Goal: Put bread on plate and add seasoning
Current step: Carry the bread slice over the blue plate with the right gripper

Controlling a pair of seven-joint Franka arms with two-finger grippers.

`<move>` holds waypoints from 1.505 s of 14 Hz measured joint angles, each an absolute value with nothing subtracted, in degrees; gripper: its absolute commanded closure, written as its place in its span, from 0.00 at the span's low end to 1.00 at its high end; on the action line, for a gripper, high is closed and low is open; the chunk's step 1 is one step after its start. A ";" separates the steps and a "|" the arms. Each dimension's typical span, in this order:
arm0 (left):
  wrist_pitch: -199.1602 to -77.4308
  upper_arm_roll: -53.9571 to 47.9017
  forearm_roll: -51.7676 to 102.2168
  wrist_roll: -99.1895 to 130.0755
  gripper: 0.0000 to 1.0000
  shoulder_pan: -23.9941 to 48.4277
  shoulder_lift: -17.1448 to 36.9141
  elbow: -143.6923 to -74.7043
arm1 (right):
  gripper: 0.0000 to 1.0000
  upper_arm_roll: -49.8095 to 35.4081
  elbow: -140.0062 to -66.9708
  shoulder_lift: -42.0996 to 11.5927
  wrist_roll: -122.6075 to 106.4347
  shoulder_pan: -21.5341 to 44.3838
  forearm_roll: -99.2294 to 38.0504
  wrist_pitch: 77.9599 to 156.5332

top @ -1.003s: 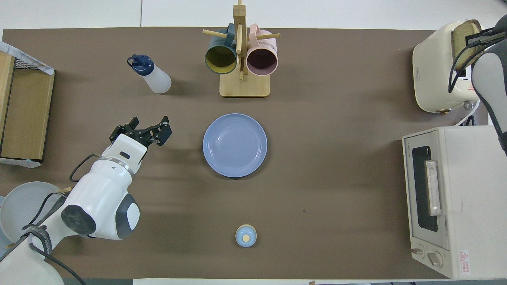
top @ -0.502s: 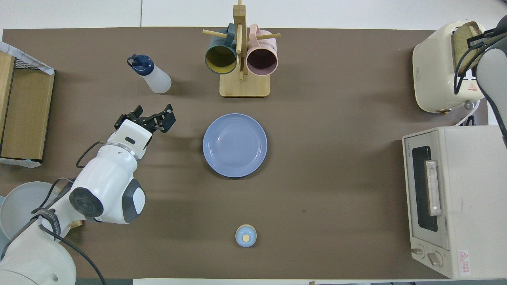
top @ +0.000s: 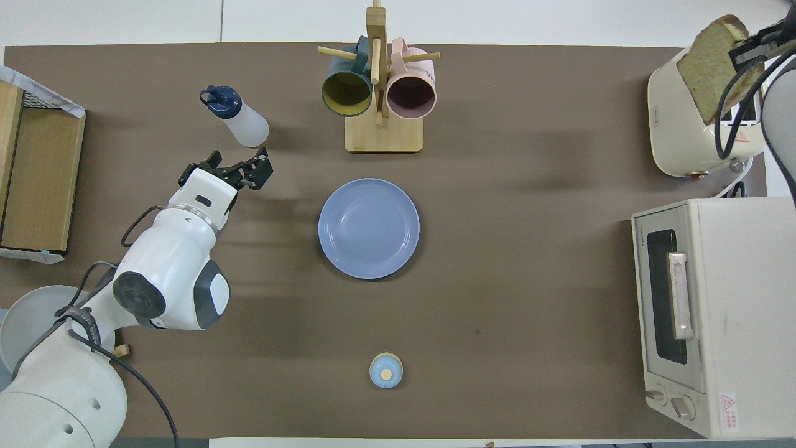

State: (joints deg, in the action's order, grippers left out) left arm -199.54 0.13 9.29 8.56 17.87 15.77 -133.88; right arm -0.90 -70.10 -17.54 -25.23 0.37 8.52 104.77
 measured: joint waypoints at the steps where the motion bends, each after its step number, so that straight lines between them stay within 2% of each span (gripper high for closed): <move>1: -199.51 0.23 9.29 8.56 0.00 17.87 16.25 -133.07 | 1.00 -0.93 -70.10 -16.54 -25.14 2.36 8.54 103.12; 4: -199.37 2.12 9.29 8.48 0.00 18.91 17.90 -130.75 | 1.00 -1.03 -70.18 -14.49 -20.73 7.31 8.45 99.77; 6: -199.25 6.36 9.29 8.45 0.00 22.68 19.12 -129.57 | 1.00 -1.38 -71.01 -13.82 -15.28 10.69 8.34 98.17; 10: -195.36 14.46 9.30 8.46 0.00 30.43 21.14 -125.12 | 1.00 -1.82 -80.72 -9.83 -2.79 18.81 6.98 99.35; 13: -194.80 15.10 9.30 8.46 0.00 31.19 21.90 -124.16 | 1.00 -2.26 -92.28 -5.58 2.44 21.93 1.88 106.38; 16: -194.79 15.19 9.31 8.46 0.00 31.20 24.34 -122.31 | 1.00 -2.52 -101.88 -3.61 13.71 29.08 1.23 114.77; 19: -194.81 15.37 9.34 8.46 0.00 31.20 25.80 -120.92 | 1.00 -2.69 -105.15 -5.88 23.94 36.28 1.23 122.68; 21: -194.81 15.54 9.48 8.46 0.00 31.20 25.95 -120.66 | 1.00 -2.69 -105.18 -8.02 28.11 38.37 1.23 126.48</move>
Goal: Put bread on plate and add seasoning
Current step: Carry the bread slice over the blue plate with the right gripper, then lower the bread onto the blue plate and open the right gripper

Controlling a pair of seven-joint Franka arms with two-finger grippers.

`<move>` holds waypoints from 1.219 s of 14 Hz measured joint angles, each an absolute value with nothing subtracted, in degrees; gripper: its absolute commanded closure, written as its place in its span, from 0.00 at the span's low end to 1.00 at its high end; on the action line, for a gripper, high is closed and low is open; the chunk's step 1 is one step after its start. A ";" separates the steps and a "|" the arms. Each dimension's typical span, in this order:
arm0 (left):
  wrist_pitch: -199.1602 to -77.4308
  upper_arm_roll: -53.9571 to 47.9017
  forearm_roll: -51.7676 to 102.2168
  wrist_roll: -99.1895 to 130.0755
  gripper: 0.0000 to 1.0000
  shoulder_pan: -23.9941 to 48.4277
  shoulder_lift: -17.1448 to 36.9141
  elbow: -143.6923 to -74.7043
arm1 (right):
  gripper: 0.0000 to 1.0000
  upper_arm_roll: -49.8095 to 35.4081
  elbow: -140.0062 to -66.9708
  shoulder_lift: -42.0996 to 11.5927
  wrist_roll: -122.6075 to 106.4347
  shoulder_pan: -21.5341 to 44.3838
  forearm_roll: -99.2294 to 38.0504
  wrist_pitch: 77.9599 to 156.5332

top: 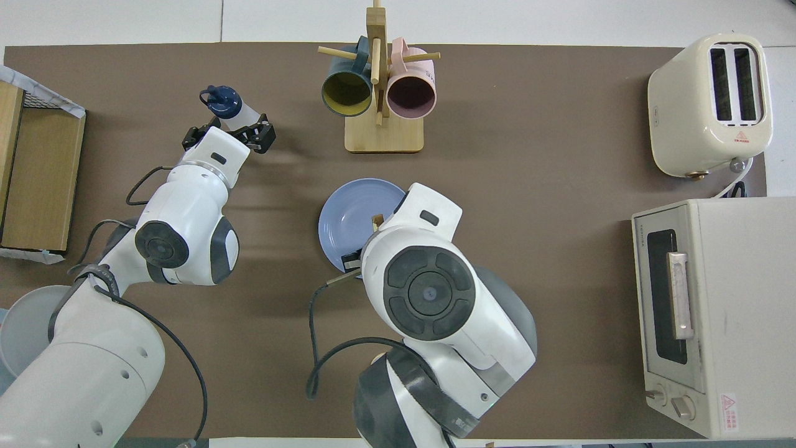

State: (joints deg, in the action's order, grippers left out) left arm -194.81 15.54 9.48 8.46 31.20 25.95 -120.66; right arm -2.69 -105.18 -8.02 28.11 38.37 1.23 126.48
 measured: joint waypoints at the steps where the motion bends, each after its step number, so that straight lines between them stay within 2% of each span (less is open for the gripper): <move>1: -194.81 15.71 9.72 8.46 0.00 31.20 26.07 -120.44 | 1.00 -2.67 -105.18 -8.77 29.18 38.83 1.23 127.84; 10: -194.84 16.02 10.04 8.46 0.00 31.25 27.57 -119.42 | 1.00 -2.71 -106.67 -13.54 31.94 39.52 0.74 138.30; 17: -194.85 16.02 10.08 8.46 0.00 31.26 28.86 -118.08 | 1.00 -2.31 -108.87 -13.85 30.56 36.03 0.69 138.51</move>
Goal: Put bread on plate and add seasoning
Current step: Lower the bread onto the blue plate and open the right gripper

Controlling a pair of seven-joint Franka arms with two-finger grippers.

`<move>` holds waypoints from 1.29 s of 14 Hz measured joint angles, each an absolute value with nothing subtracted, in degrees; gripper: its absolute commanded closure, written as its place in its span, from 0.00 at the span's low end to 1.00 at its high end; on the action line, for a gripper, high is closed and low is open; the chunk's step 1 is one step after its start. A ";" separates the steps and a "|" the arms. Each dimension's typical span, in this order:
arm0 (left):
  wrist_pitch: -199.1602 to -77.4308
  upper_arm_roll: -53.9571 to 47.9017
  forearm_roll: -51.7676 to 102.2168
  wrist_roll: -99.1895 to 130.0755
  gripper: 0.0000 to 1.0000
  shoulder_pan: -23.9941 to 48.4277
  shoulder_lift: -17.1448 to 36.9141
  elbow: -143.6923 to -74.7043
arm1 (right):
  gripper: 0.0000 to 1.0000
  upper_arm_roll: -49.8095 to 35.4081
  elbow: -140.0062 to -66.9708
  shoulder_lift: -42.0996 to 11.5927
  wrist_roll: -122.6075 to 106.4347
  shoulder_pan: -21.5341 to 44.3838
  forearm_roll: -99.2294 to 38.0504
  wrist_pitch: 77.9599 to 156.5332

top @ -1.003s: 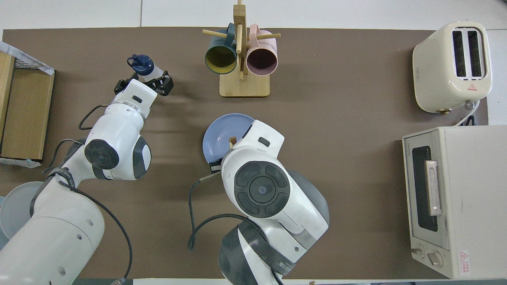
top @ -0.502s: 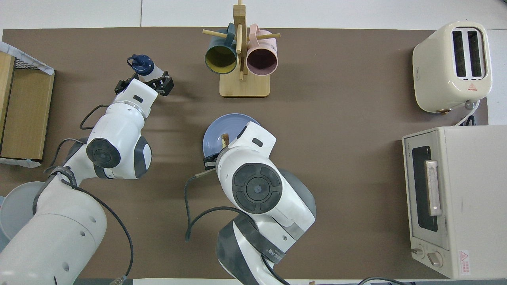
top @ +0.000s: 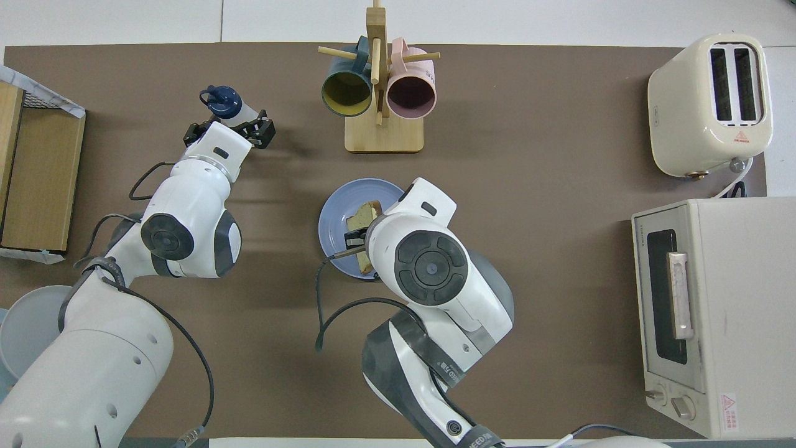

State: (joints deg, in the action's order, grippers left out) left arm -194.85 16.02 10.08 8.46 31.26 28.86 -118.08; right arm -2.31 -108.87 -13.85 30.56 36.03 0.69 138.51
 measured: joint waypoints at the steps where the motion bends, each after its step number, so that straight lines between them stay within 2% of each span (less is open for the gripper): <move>1: -194.85 16.02 10.08 8.46 0.00 31.26 28.90 -118.02 | 1.00 -2.32 -109.50 -13.73 30.54 35.65 0.69 138.51; 8: -194.87 16.02 10.11 8.46 0.00 31.26 29.12 -117.21 | 1.00 -2.25 -114.30 -11.77 33.84 35.15 0.64 138.51; 12: -194.87 16.02 10.14 8.47 0.01 31.26 29.39 -117.21 | 1.00 -2.19 -114.55 -11.69 32.67 32.18 0.64 140.56; 16: -194.91 16.02 10.19 8.48 0.06 31.26 29.57 -117.21 | 1.00 -2.19 -114.92 -11.69 32.51 31.80 0.64 140.76; 17: -194.91 16.02 10.20 8.48 0.09 31.26 29.57 -117.21 | 0.79 -2.19 -114.96 -11.69 32.51 31.77 0.64 140.76; 18: -194.92 16.02 10.21 8.49 0.13 31.26 29.57 -117.21 | 0.69 -2.19 -115.00 -11.69 32.51 31.67 0.64 140.76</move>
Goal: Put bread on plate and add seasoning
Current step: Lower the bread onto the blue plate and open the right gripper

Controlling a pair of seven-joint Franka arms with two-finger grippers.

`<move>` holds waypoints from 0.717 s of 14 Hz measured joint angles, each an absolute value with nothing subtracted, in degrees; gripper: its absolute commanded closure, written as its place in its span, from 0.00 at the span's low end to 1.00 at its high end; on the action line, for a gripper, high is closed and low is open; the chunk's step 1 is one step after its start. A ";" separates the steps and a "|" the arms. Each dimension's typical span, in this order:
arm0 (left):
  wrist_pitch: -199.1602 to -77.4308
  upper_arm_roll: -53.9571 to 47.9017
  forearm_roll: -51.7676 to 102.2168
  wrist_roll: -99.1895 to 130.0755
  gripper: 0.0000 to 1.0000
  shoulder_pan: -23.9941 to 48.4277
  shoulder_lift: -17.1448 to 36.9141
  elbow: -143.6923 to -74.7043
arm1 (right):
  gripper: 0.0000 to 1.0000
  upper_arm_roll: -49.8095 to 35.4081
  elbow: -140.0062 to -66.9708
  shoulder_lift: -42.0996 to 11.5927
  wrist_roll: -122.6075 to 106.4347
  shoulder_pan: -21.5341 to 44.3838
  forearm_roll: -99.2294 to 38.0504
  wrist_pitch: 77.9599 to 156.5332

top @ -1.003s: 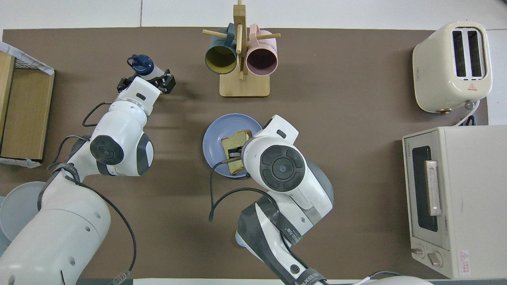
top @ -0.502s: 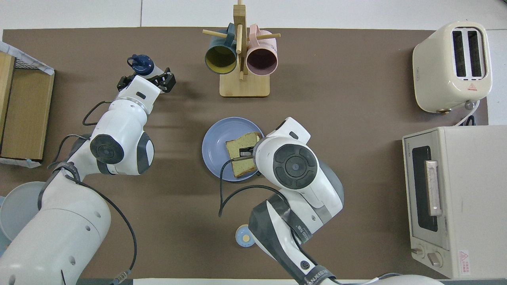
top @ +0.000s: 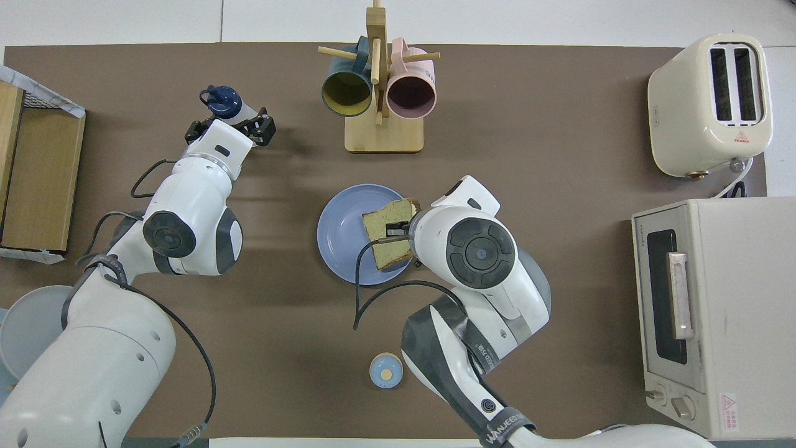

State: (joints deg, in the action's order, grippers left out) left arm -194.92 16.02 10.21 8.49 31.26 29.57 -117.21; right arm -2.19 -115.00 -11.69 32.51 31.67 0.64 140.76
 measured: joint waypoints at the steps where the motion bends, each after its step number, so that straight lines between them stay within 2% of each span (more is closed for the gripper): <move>1: -194.93 16.02 10.22 8.49 0.19 31.26 29.57 -117.21 | 0.63 -2.18 -115.07 -11.69 32.51 31.55 0.64 140.76; 3: -194.94 16.07 10.26 8.51 0.38 31.24 29.57 -117.16 | 0.50 -2.21 -115.53 -11.66 32.49 31.48 0.64 140.76; 5: -194.95 16.15 10.31 8.54 0.54 31.21 29.57 -117.09 | 0.49 -2.35 -115.92 -11.65 32.49 31.49 0.64 140.76; 8: -195.01 16.20 10.36 8.54 0.91 31.20 29.59 -116.96 | 0.42 -2.36 -115.97 -11.63 32.49 31.42 0.64 140.84; 9: -195.01 16.22 10.38 8.56 1.00 31.17 29.59 -116.95 | 0.41 -2.34 -115.91 -11.62 32.49 31.19 0.64 141.13; 10: -195.01 16.26 10.39 8.58 1.00 31.15 29.59 -116.93 | 0.40 -2.28 -115.73 -11.60 32.49 30.83 0.64 141.71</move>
